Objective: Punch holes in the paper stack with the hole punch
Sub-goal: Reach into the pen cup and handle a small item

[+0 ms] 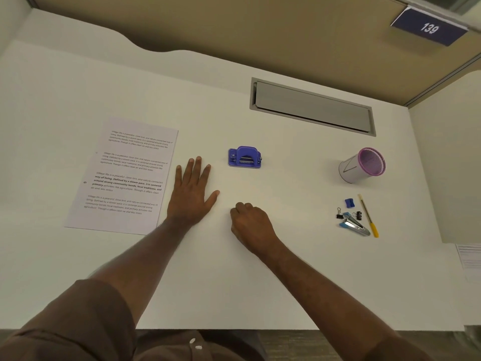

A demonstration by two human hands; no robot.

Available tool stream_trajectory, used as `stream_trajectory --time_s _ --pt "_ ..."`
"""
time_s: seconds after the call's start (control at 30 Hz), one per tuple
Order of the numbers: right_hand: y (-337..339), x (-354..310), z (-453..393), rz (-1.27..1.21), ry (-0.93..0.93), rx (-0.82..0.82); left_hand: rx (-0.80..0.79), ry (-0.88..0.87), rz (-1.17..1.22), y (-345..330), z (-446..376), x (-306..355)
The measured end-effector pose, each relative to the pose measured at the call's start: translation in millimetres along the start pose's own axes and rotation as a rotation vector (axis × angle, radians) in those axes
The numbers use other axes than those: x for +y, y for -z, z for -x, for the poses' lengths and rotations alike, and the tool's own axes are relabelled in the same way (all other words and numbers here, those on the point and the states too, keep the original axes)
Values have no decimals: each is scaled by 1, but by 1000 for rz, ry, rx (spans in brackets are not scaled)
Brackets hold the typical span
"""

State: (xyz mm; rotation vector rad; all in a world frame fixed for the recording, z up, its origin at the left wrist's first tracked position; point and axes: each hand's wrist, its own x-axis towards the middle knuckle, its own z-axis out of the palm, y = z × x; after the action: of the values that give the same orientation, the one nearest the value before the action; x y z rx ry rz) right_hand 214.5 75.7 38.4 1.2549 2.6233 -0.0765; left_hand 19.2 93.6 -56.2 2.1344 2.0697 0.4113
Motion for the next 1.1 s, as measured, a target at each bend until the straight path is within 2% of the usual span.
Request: stream_trajectory --time_s 0.27,0.57,0.73,0.93,1.1 --pt "-19 -1 -7 -72 -143 25 -1 0 -3 -1 1 -1" --pt "-9 15 -11 -231 -342 0 -6 0 -5 -1 0 -1" --pt "25 52 -15 -273 -484 121 -18 3 -14 -1 0 -1" --pt "72 141 -15 -525 -710 496 -22 -3 -8 -4 0 -4" --pt "95 223 -16 -468 -968 563 -39 1 9 -5 -1 -5"
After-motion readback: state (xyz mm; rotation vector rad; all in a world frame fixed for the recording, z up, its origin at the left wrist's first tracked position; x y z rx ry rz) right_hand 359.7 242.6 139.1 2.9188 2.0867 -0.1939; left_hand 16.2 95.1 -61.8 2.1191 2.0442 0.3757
